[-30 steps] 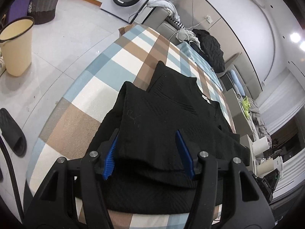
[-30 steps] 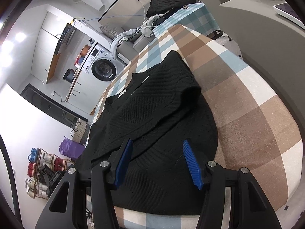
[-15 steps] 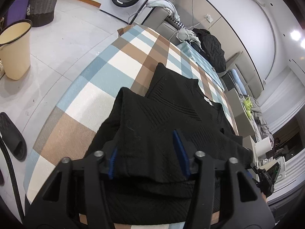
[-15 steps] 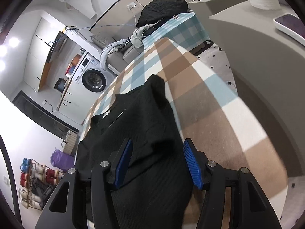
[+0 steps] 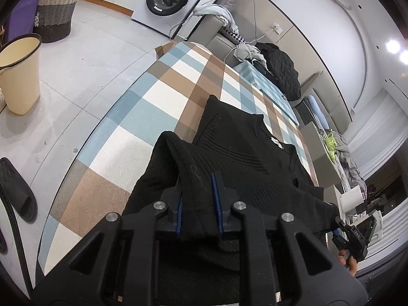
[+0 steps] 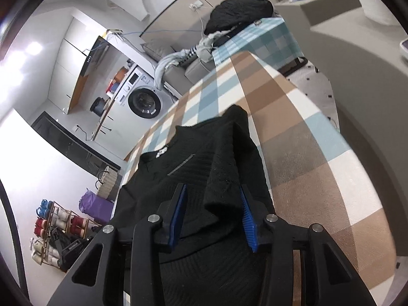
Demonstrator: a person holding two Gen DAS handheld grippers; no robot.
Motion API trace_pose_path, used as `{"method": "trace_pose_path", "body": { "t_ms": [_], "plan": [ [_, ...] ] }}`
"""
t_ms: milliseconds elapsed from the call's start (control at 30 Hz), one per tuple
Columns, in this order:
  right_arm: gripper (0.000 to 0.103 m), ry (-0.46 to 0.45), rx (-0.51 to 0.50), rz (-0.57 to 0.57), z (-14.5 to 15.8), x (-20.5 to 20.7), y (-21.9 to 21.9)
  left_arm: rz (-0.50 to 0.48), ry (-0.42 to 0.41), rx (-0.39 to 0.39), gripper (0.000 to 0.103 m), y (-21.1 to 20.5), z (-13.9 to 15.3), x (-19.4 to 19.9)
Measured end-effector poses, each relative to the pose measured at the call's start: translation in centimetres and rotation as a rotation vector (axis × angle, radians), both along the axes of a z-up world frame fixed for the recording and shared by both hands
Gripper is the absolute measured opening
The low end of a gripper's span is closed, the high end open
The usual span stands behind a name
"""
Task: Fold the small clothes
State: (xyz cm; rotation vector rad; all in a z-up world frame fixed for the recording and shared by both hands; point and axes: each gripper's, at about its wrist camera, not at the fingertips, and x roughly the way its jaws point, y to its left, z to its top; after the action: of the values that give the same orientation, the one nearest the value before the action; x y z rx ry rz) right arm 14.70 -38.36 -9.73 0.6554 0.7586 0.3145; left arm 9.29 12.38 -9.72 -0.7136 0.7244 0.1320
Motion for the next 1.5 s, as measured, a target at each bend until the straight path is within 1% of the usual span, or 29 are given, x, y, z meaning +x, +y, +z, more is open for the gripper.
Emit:
{"method": "trace_pose_path", "body": {
  "t_ms": [33, 67, 100, 133, 200, 300, 433, 533, 633, 733, 800, 833, 867, 900, 933, 967, 1000, 1033, 1067, 1133, 1233, 1333, 1500],
  "plan": [
    [0.033, 0.004, 0.000, -0.006, -0.3, 0.3, 0.1, 0.003, 0.001, 0.003, 0.012, 0.1, 0.0, 0.0],
    [0.016, 0.010, -0.004, -0.008, -0.6, 0.6, 0.2, 0.009, 0.003, 0.006, 0.011, 0.1, -0.1, 0.1],
    [0.009, 0.022, -0.009, -0.029, -0.8, 0.9, 0.1, 0.015, 0.000, 0.006, 0.009, 0.2, 0.0, 0.1],
    [0.006, 0.020, 0.002, -0.036, -0.9, 0.9, 0.1, 0.018, -0.010, 0.008, 0.008, 0.3, 0.2, 0.0],
    [0.005, -0.018, 0.032, -0.050, -0.2, 0.5, 0.0, 0.026, -0.036, 0.012, 0.006, 0.5, 0.8, 0.0],
    [0.004, -0.072, 0.028, -0.066, 1.6, -0.1, 0.1, 0.028, -0.074, 0.012, 0.006, 0.8, 2.2, 0.3],
    [0.004, -0.111, 0.041, -0.081, 4.3, 0.7, 0.3, 0.023, -0.127, 0.010, 0.005, 1.6, 4.5, 2.4],
    [0.004, -0.097, 0.034, -0.111, 5.7, 2.4, 0.5, 0.023, -0.154, 0.024, 0.005, 2.5, 6.3, 5.2],
    [0.004, -0.043, 0.033, -0.158, 6.1, 5.2, 0.4, 0.017, -0.150, 0.021, 0.005, 3.4, 7.2, 8.9],
    [0.004, 0.026, 0.031, -0.229, 5.6, 8.5, 0.0, 0.007, -0.109, 0.021, 0.005, 3.9, 6.8, 13.0],
    [0.005, 0.066, 0.037, -0.257, 5.0, 10.7, -0.4, -0.010, -0.083, 0.005, 0.005, 4.0, 6.0, 15.7],
    [0.011, 0.090, 0.036, -0.268, 4.6, 12.0, -0.8, -0.021, -0.055, -0.003, 0.006, 4.1, 5.4, 17.2],
    [0.018, 0.107, 0.036, -0.268, 4.2, 12.9, -1.0, -0.016, -0.022, -0.004, 0.009, 4.2, 4.9, 18.2],
    [0.021, 0.119, 0.044, -0.267, 3.9, 13.6, -1.2, -0.007, 0.019, -0.004, 0.011, 4.5, 4.2, 19.4],
    [0.023, 0.121, 0.064, -0.269, 3.6, 14.0, -1.5, 0.000, 0.034, -0.002, 0.014, 4.5, 3.6, 20.0],
    [0.025, 0.113, 0.070, -0.271, 3.6, 14.1, -1.8, 0.018, 0.040, 0.006, 0.025, 4.7, 3.2, 20.3],
    [0.027, 0.099, 0.070, -0.269, 3.7, 14.1, -2.0, 0.037, 0.037, 0.017, 0.037, 5.0, 3.0, 20.4],
    [0.035, 0.088, 0.070, -0.269, 3.8, 14.0, -2.1, 0.054, 0.031, 0.021, 0.042, 5.5, 2.8, 20.4],
    [0.038, 0.080, 0.064, -0.272, 3.9, 13.9, -2.3, 0.067, 0.022, 0.016, 0.046, 5.9, 2.7, 20.3],
    [0.038, 0.075, 0.024, -0.269, 4.1, 13.5, -2.5, 0.089, 0.011, 0.005, 0.046, 7.0, 2.5, 19.9],
    [0.038, 0.085, -0.053, -0.250, 4.1, 13.0, -2.1, 0.080, 0.022, 0.015, 0.046, 7.4, 2.3, 19.1],
    [0.039, 0.101, -0.109, -0.230, 3.7, 12.2, -1.8, 0.039, 0.032, 0.062, 0.049, 6.7, 2.1, 18.0],
    [0.042, 0.133, -0.182, -0.169, 3.0, 9.9, -0.9, -0.024, 0.086, 0.131, 0.050, 4.6, 0.9, 15.1]
  ]
}}
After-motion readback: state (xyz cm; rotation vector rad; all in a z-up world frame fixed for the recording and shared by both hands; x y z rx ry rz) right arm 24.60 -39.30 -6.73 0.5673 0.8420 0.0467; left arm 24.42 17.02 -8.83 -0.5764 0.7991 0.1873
